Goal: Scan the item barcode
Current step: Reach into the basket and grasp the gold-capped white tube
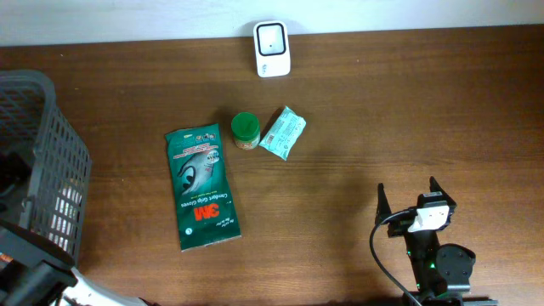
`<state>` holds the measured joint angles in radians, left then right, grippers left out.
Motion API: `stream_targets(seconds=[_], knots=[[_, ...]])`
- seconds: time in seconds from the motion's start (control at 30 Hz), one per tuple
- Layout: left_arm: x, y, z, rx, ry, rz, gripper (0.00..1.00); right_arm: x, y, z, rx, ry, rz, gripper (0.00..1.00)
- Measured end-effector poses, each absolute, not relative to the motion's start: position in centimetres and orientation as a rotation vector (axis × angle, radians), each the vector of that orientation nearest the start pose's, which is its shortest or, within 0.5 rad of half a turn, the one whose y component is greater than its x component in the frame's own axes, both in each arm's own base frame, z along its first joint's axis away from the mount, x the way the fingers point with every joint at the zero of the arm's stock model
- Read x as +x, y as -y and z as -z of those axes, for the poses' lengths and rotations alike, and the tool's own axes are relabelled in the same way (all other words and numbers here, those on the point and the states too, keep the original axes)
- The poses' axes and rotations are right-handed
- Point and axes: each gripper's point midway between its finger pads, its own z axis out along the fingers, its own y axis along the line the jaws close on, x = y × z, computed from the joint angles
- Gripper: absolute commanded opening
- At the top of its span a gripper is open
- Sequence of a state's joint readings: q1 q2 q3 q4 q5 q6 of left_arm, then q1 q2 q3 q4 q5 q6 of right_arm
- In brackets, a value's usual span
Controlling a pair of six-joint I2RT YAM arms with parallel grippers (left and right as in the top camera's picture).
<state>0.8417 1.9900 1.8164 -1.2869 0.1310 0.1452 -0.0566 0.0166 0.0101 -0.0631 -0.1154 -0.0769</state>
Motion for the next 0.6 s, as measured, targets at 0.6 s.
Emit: stream_targets(seconds=[0.6], knots=[[28.3, -29.5, -4.9, -0.445, -2.917, 0.003, 0.71, 24.6, -0.6, -15.9, -0.105, -1.637, 0.008, 0.98]])
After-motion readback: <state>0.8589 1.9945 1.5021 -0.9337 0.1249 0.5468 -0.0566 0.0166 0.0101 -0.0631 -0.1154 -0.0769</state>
